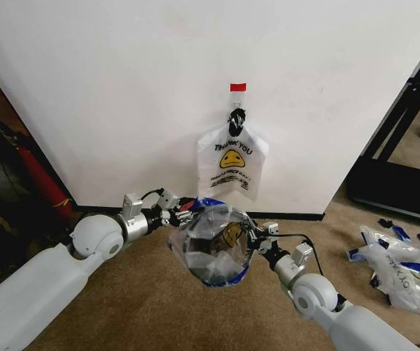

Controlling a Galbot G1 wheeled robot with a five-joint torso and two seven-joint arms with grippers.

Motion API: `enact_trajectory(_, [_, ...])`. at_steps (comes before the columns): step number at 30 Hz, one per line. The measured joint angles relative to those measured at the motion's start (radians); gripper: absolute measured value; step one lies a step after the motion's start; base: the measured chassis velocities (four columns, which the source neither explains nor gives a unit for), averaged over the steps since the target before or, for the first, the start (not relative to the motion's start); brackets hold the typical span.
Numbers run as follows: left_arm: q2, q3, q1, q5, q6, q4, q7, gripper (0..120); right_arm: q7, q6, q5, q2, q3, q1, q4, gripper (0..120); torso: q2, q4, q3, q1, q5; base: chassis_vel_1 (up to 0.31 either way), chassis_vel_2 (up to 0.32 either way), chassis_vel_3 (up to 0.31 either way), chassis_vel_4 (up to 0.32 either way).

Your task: Pick up the garbage bag from the wall and place it over the trash bin.

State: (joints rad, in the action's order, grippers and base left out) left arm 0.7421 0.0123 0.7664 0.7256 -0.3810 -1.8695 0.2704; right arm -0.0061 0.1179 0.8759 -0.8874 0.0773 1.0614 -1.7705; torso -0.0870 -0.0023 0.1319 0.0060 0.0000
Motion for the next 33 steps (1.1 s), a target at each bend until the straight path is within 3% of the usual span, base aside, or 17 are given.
enact_trajectory(7, [0.011,0.005,-0.006,-0.007,0.000,0.007,-0.032,1,0.000,0.000,-0.006,0.002,0.011,0.001,-0.008,0,0.000,0.0001,0.000,0.000,0.0000,0.000,0.000,0.000,0.000])
enact_trajectory(21, [0.057,0.051,-0.047,-0.073,-0.025,0.074,-0.111,0,-0.040,0.005,-0.013,0.011,0.026,0.015,-0.037,0,0.000,0.0000,0.000,0.000,0.0000,0.000,0.000,0.000,0.000])
enact_trajectory(33, [0.060,0.059,-0.066,-0.096,-0.020,0.102,-0.132,0,-0.069,0.010,0.009,0.011,0.022,0.016,-0.044,0,0.000,0.0001,0.000,0.000,0.0000,0.000,0.000,0.000,0.000])
